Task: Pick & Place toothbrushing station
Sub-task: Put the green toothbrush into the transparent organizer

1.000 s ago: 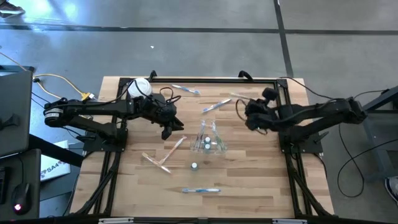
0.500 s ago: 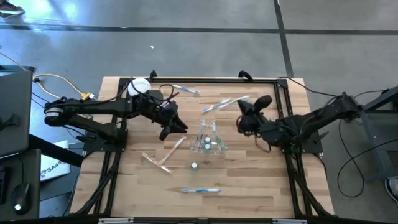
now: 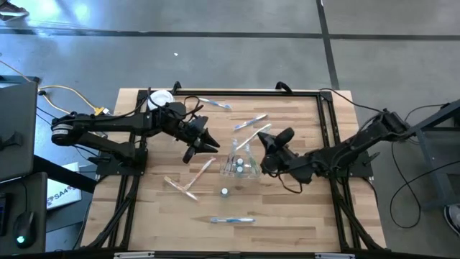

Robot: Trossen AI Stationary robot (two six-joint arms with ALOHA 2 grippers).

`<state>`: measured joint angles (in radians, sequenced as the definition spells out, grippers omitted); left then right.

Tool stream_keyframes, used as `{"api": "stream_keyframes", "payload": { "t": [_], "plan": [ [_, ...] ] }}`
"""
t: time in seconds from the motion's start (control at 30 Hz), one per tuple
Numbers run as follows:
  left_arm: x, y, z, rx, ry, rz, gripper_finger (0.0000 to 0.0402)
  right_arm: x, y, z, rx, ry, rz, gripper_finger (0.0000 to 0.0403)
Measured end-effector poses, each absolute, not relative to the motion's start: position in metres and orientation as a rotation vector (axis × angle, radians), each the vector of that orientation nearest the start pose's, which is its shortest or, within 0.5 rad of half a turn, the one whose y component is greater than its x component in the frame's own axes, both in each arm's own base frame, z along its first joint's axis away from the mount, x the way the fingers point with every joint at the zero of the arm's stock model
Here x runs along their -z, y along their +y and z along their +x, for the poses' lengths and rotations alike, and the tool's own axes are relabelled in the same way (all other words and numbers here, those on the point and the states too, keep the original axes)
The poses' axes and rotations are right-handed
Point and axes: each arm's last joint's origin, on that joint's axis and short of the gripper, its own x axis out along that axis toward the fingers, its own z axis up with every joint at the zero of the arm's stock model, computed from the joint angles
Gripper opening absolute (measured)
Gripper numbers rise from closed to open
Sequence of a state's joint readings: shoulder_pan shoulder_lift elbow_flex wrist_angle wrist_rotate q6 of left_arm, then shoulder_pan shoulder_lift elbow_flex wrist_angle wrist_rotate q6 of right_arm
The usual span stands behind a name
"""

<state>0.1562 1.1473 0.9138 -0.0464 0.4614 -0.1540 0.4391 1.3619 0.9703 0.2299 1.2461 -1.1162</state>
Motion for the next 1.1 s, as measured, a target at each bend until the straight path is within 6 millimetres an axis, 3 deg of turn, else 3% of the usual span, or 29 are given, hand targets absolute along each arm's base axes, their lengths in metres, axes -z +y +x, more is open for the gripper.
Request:
{"api": "stream_keyframes", "payload": {
  "t": [0.27, 0.57, 0.73, 0.97, 1.1],
  "plan": [
    [-0.322, 0.027, 0.253, 0.285, 0.268, -0.234, 0.0117, -0.31, 0.108, 0.281, 0.64, 0.523, -1.218, 0.0003],
    [-0.325, 0.027, 0.254, 0.289, 0.237, -0.22, 0.0257, -0.321, 0.119, 0.281, 0.504, 0.41, -1.41, 0.0003],
    [-0.325, 0.027, 0.254, 0.282, 0.248, -0.28, 0.0309, -0.321, 0.121, 0.282, 0.424, 0.362, -1.503, 0.0003],
    [-0.324, 0.026, 0.257, 0.267, 0.268, -0.421, 0.0324, -0.319, 0.123, 0.285, 0.373, 0.353, -1.623, 0.0003],
    [-0.324, 0.017, 0.268, 0.3, 0.223, -0.484, 0.0324, -0.31, 0.127, 0.291, 0.354, 0.376, -1.711, 0.0003]
  ]
}}
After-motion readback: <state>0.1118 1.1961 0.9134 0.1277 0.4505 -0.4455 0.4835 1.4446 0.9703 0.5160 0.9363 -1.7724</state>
